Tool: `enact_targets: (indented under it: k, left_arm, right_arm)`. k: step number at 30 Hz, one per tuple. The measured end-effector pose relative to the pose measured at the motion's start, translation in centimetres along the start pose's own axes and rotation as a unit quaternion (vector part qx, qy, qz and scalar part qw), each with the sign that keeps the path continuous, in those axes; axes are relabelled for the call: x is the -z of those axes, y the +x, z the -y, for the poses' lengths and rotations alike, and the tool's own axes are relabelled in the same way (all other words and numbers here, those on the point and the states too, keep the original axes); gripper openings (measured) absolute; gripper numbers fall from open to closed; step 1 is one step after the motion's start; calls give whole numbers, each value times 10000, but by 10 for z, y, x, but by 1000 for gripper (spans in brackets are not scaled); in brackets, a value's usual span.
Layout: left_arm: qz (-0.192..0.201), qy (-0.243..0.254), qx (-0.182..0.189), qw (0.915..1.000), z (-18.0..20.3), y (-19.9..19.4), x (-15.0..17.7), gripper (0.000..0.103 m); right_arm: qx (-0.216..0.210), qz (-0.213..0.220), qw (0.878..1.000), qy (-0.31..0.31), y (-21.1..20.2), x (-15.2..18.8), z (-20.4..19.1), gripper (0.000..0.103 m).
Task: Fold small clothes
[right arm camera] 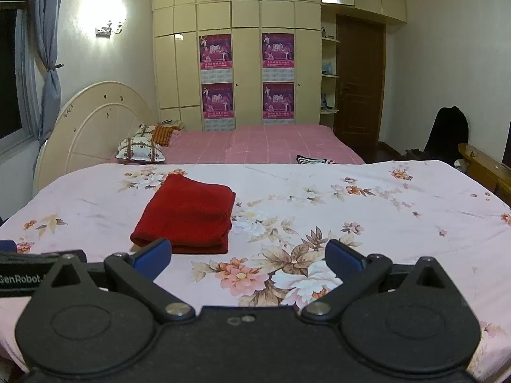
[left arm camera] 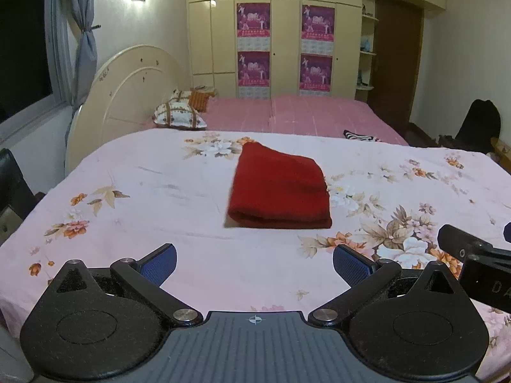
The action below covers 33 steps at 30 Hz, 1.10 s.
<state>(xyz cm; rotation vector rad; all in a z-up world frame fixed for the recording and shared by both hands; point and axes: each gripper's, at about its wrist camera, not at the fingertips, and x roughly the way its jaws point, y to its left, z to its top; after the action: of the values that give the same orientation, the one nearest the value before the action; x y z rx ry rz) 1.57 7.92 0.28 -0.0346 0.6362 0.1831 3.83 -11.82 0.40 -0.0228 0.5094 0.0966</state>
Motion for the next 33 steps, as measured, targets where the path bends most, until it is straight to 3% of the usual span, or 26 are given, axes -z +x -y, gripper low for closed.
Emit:
enact_targets:
  k: [33]
  left_arm:
    - [63, 20, 64, 10000, 9, 2, -8, 103]
  right_arm:
    - [123, -38, 9999, 49, 3, 2, 3, 102]
